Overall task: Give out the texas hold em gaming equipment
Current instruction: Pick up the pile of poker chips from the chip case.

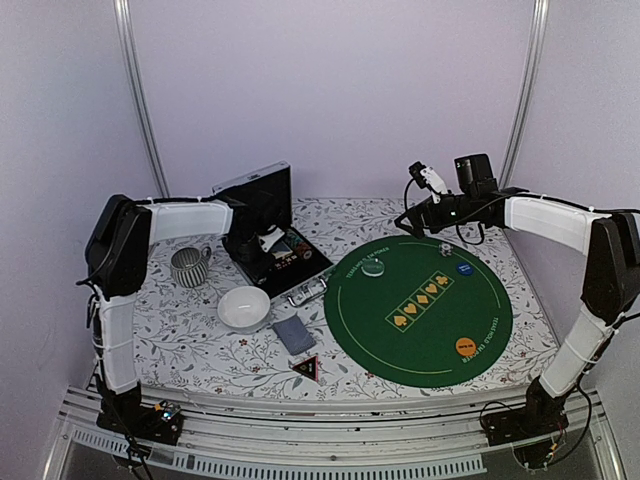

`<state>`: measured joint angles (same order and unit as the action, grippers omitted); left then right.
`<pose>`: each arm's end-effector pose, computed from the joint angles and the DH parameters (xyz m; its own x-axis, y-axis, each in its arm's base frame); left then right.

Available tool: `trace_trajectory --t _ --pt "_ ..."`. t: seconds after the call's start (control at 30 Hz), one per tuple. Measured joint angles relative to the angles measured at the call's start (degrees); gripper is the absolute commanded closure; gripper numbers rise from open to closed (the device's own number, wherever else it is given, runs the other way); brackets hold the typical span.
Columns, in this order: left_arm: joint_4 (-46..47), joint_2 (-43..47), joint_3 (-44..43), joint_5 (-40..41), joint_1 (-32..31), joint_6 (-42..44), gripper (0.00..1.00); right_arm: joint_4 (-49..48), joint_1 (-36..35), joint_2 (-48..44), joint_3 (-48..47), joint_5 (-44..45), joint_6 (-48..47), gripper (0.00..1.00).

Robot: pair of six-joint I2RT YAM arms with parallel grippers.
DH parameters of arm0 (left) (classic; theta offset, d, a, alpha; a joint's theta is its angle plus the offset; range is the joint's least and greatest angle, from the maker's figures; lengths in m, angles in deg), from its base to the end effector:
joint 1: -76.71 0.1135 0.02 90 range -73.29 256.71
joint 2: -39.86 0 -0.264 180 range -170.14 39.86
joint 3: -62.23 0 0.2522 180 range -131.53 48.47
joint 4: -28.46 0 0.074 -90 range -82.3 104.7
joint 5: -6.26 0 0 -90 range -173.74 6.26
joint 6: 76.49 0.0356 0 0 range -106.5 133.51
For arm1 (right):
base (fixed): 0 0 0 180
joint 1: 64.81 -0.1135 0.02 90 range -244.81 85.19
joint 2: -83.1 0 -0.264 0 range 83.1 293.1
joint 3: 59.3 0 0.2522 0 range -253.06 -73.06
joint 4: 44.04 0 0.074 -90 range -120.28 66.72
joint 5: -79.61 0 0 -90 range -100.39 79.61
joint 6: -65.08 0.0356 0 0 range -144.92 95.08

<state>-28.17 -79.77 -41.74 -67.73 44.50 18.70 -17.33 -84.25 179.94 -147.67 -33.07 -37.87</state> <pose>0.3659 -0.2189 0.1718 -0.7628 0.5833 -0.2792 0.5125 0.8086 0.2892 0.3615 0.1422 0.2769 -0.3941 -0.3584 -0.8463 -0.7107 0.7027 0.0333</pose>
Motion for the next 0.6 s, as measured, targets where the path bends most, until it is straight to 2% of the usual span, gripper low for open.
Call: trace_trajectory --t 0.6 --pt "-1.81 -1.92 -2.69 -3.8 1.42 0.79 0.5 0.2 0.0 0.0 0.0 0.04 -0.24 0.01"
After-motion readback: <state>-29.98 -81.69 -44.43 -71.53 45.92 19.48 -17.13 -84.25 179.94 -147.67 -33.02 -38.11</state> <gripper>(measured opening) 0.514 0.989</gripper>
